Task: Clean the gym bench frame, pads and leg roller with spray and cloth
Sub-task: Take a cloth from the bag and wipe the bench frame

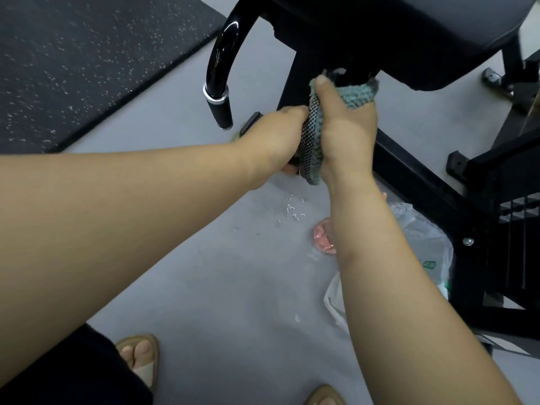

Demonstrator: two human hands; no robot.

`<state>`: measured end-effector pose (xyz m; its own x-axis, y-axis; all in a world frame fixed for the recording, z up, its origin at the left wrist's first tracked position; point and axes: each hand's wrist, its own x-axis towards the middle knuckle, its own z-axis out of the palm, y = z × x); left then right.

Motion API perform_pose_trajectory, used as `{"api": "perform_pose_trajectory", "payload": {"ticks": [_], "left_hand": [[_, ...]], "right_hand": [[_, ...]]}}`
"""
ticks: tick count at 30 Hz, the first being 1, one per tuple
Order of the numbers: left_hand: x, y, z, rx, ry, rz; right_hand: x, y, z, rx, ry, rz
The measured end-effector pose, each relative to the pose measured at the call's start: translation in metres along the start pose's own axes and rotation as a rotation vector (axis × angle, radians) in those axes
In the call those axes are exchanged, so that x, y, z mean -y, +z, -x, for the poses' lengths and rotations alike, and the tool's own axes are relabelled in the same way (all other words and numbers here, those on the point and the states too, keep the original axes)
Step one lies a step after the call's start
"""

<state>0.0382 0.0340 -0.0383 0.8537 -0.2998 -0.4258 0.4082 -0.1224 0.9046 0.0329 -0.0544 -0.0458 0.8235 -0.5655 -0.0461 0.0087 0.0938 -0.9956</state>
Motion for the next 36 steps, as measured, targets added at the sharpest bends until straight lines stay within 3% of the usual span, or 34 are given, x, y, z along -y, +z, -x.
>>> {"api": "perform_pose_trajectory", "payload": {"ticks": [3,7,10,14,18,20,26,31,36], "left_hand": [[0.003,-0.003,-0.001,-0.012,-0.033,-0.034],[0.006,-0.003,0.001,-0.031,-0.082,-0.071],[0.007,-0.001,0.003,-0.074,-0.087,-0.108],[0.003,-0.005,0.005,-0.103,-0.066,-0.137],[-0.003,-0.007,0.002,-0.133,-0.078,-0.064],[-0.001,-0.006,0.003,-0.117,-0.089,-0.075],[0.009,-0.007,0.004,-0.085,-0.119,-0.094],[0.008,0.002,0.011,-0.152,-0.234,-0.104],[0.016,0.015,0.024,-0.161,-0.251,0.023]], "right_hand": [[-0.014,0.000,0.006,-0.050,-0.097,0.069],[-0.052,-0.009,0.027,-0.112,-0.191,0.410],[-0.062,-0.007,0.029,-0.149,-0.188,0.509],[-0.023,0.003,0.019,-0.137,-0.066,0.300],[0.029,0.000,-0.009,0.052,0.235,0.083],[0.034,0.002,-0.015,0.025,0.285,0.027],[-0.001,0.012,0.005,-0.202,-0.044,0.071],[-0.065,-0.011,0.029,-0.134,-0.264,0.506],[-0.080,-0.010,0.033,-0.116,-0.225,0.472]]}}
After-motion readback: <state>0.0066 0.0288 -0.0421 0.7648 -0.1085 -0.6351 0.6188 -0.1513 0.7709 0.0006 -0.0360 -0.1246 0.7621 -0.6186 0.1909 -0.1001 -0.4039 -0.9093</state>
